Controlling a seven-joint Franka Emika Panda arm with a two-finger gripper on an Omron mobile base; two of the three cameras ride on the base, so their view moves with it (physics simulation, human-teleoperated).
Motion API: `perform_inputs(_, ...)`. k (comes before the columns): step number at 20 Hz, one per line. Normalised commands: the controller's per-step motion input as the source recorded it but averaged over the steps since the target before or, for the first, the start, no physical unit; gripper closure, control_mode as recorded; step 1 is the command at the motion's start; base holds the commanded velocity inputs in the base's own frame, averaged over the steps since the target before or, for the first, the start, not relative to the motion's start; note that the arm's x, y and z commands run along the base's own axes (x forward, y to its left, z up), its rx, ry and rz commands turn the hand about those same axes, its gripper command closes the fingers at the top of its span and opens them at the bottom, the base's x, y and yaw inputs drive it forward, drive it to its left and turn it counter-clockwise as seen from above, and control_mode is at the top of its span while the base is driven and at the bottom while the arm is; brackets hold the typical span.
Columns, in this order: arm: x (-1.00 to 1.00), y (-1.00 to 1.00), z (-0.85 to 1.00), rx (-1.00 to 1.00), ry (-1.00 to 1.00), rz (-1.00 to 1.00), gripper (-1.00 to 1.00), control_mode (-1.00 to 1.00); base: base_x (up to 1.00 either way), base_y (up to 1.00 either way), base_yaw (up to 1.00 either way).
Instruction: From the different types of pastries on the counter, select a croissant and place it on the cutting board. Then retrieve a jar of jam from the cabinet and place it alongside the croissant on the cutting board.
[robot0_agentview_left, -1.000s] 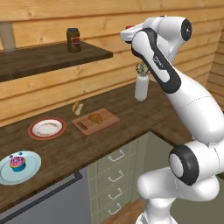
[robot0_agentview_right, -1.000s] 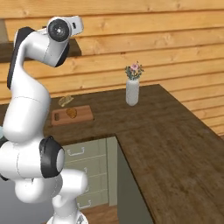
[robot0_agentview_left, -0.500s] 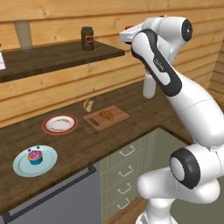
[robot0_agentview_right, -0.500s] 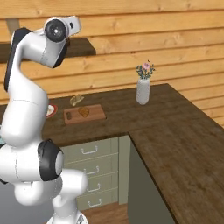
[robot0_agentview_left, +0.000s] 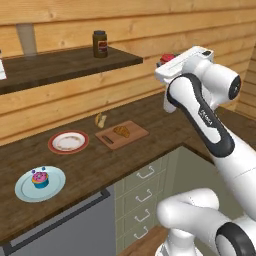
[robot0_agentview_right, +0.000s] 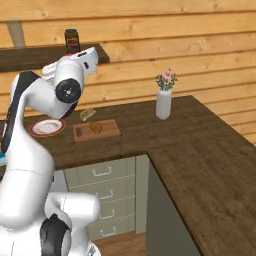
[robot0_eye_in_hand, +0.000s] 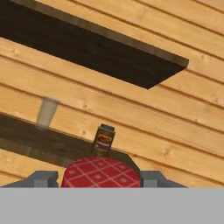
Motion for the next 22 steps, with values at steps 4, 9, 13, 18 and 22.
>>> perform_inputs(4, -0.91, -0.42, -0.99, 0.0, -0.34, -0.03, 1.0, -1.0, 0.0, 0.0, 0.0)
perform_inputs(9, -0.75, -0.27, -0.7, 0.05, -0.17, -0.03, 1.0, -1.0, 0.0, 0.0, 0.0)
perform_inputs(13, -0.53, -0.02, -0.35, 0.08, 0.09, -0.15, 1.0, -1.0, 0.0, 0.0, 0.0)
perform_inputs(18, -0.18, -0.04, -0.57, 0.12, 0.41, -0.26, 1.0, -1.0, 0.0, 0.0, 0.0)
perform_inputs(22, -0.01, -0.02, -0.26, 0.06, 0.21, -0.16, 1.0, -1.0, 0.0, 0.0, 0.0)
